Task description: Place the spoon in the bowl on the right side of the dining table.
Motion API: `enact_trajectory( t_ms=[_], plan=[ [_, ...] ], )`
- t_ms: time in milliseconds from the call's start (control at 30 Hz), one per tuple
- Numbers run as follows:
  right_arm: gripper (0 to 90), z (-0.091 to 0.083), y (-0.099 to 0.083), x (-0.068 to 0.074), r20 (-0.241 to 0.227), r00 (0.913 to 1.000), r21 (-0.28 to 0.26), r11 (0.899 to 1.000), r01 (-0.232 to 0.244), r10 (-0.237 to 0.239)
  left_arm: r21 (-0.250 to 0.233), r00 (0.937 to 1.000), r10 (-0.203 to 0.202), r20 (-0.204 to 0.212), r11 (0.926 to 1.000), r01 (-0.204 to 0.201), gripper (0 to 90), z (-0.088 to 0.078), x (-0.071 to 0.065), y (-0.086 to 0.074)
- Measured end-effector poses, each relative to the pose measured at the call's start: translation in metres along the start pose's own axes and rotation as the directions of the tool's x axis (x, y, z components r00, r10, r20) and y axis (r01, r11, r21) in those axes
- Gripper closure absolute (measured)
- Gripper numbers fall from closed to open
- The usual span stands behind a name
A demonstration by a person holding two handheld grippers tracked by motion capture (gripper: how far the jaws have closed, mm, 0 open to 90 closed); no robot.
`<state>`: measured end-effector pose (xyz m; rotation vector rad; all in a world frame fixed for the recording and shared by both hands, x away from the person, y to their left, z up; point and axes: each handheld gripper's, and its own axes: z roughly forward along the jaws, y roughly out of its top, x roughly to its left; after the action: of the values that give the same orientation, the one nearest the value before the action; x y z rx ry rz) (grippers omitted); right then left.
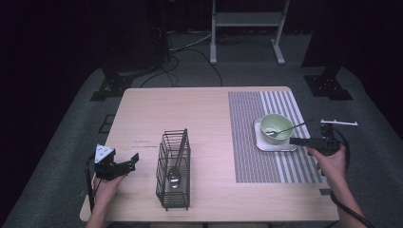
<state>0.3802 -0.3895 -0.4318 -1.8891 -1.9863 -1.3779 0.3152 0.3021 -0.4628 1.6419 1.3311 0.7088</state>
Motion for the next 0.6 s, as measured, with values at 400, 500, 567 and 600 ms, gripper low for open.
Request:
enact_trajectory(
  t_ms=[400, 500, 567, 600],
  plan=[
    [43.6, 0.005, -0.008, 0.008, 0.001, 0.9998, 0.019, 1.000, 0.021, -0.021, -0.003, 1.0000, 0.001, 0.003, 1.0000, -0.001, 0.4, 0.000, -0.001, 0.000],
    [43.1, 0.006, -0.009, 0.009, 0.004, 0.9996, 0.026, 0.999, 0.029, -0.029, 0.000, 1.0000, 0.002, 0.003, 1.0000, -0.002, 0.4, 0.000, 0.000, 0.000],
    [42.5, 0.007, -0.012, 0.011, 0.006, 0.9994, 0.033, 0.999, 0.034, -0.034, -0.002, 1.0000, 0.001, 0.003, 1.0000, -0.001, 0.4, 0.000, -0.001, 0.000],
    [42.5, 0.007, -0.012, 0.011, 0.006, 0.9994, 0.033, 0.999, 0.034, -0.034, -0.002, 1.0000, 0.001, 0.003, 1.0000, -0.001, 0.4, 0.000, -0.001, 0.000]
  ],
)
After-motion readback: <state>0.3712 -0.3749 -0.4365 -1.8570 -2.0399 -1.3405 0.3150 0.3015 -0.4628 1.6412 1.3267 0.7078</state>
